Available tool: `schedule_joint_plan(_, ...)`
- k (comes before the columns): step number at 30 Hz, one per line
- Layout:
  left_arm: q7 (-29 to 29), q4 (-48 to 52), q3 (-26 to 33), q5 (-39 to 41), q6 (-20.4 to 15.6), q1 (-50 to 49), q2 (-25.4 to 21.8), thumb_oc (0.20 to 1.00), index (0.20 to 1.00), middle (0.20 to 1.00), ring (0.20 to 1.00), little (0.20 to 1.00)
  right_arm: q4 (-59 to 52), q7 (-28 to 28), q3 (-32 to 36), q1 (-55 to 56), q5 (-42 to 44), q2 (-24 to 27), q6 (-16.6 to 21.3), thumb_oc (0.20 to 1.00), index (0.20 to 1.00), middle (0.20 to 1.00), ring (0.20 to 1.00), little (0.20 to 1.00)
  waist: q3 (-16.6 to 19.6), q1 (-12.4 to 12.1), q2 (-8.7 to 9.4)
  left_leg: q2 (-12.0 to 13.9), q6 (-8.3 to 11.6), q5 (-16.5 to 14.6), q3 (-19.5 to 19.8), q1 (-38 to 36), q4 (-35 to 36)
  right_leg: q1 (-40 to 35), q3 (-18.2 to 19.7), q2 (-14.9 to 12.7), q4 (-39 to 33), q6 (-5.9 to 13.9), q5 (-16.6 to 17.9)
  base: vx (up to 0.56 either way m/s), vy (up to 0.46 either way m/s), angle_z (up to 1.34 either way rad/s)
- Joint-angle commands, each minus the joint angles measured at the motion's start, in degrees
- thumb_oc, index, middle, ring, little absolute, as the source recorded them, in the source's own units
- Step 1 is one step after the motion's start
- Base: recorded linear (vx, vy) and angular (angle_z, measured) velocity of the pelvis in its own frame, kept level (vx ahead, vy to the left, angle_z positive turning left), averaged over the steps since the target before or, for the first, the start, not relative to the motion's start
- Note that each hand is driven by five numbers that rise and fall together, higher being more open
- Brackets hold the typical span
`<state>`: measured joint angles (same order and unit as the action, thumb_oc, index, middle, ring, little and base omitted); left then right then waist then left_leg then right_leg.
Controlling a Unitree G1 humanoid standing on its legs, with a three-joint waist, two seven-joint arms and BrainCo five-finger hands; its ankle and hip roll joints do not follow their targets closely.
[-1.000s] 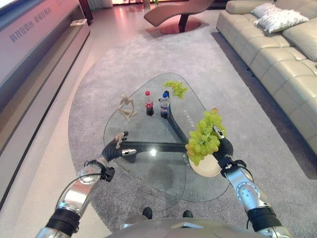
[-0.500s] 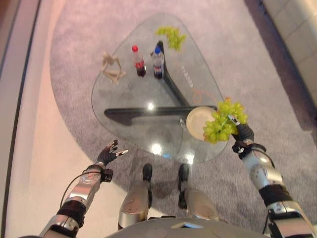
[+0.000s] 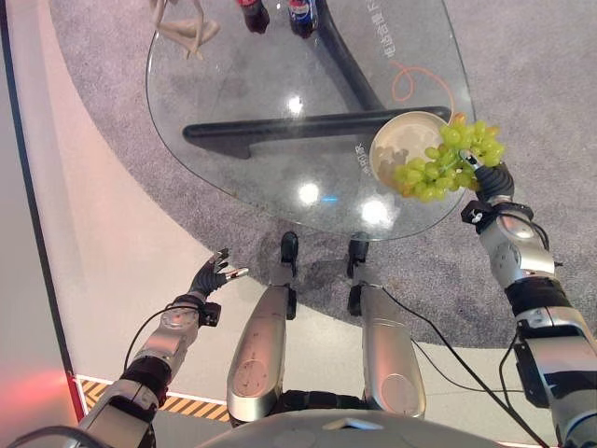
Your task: Pick up fruits into the plate
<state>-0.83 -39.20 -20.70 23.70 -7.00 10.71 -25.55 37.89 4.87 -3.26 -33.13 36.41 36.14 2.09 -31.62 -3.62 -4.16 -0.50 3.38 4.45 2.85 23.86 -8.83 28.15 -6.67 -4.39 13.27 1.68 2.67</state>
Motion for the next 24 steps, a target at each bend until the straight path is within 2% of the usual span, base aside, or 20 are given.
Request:
schedule_joint_plan(1, -1.33, 0.08, -1.39, 2.44, -1.9, -1.11, -0.58, 1.0, 1.0, 1.0, 1.0, 1.0, -3.18, 1.73, -2.9, -2.24, -3.34, 5.49, 0.78, 0.2, 0.2, 0.2, 0.2, 0.2, 1.82, 0.01, -0.57, -3.2, -1.61, -5.29, 0.45, 4.91, -7.91, 2.2, -3.46, 0.25, 6.71, 0.38, -4.63, -0.06, 0.024, 0.03)
schedule_joint_plan(7, -1.57, 0.49, -2.69, 3.49, -2.61, 0.15, -0.78, 1.0, 1.0, 1.0, 1.0, 1.0, -0.14, 2.87, -4.97, -6.08, -5.37, 6.2, -0.2, 0.2, 0.2, 0.2, 0.2, 0.2, 1.82, -0.84, -1.4, -3.78, -1.71, -5.5, 0.26, 7.78, -9.26, 5.75, -3.51, -0.18, 9.59, 0.62, -5.47, -0.05, 0.026, 0.07)
schedule_joint_plan(21, -3.3, 1.46, -5.07, 5.34, -4.46, 1.02, -1.02, 1.0, 1.0, 1.0, 1.0, 1.0, 7.08, 8.17, -12.1, -15.64, -13.69, 7.9, -6.75, 0.2, 0.2, 0.2, 0.2, 0.2, 1.82, -2.78, -3.39, -4.41, -1.85, -4.74, -0.22, 13.4, -10.76, 12.12, -3.89, -1.0, 12.7, 0.74, -5.42, -0.03, 0.03, 0.06)
schedule_joint_plan(22, -3.57, 1.58, -5.25, 5.66, -4.77, 1.16, -1.06, 1.0, 1.0, 1.0, 1.0, 1.0, 8.27, 8.85, -12.6, -16.51, -13.46, 8.19, -7.0, 0.285, 0.285, 0.285, 0.285, 0.285, 1.82, -2.9, -3.51, -4.49, -1.88, -4.68, -0.22, 13.64, -10.73, 12.37, -3.93, -1.02, 12.59, 0.79, -5.3, -0.02, 0.035, 0.04)
schedule_joint_plan(23, -3.68, 1.59, -5.44, 5.8, -5.09, 1.31, -1.01, 1.0, 1.0, 1.0, 1.0, 1.0, 8.99, 9.67, -12.83, -17.19, -13.22, 8.23, -6.99, 0.724, 0.724, 0.724, 0.724, 0.724, 1.82, -2.98, -3.64, -4.61, -1.95, -4.68, -0.19, 13.89, -10.72, 12.68, -3.95, -1.01, 12.56, 0.82, -5.22, -0.02, 0.031, 0.04)
schedule_joint_plan(24, -3.7, 1.59, -5.46, 5.8, -5.14, 1.32, -1.0, 1.0, 1.0, 1.0, 1.0, 1.0, 9.07, 9.75, -12.86, -17.26, -13.16, 8.23, -6.98, 0.724, 0.724, 0.724, 0.724, 0.724, 1.82, -2.99, -3.65, -4.62, -1.96, -4.69, -0.18, 13.92, -10.72, 12.71, -3.95, -1.0, 12.56, 0.82, -5.21, -0.01, 0.025, 0.03)
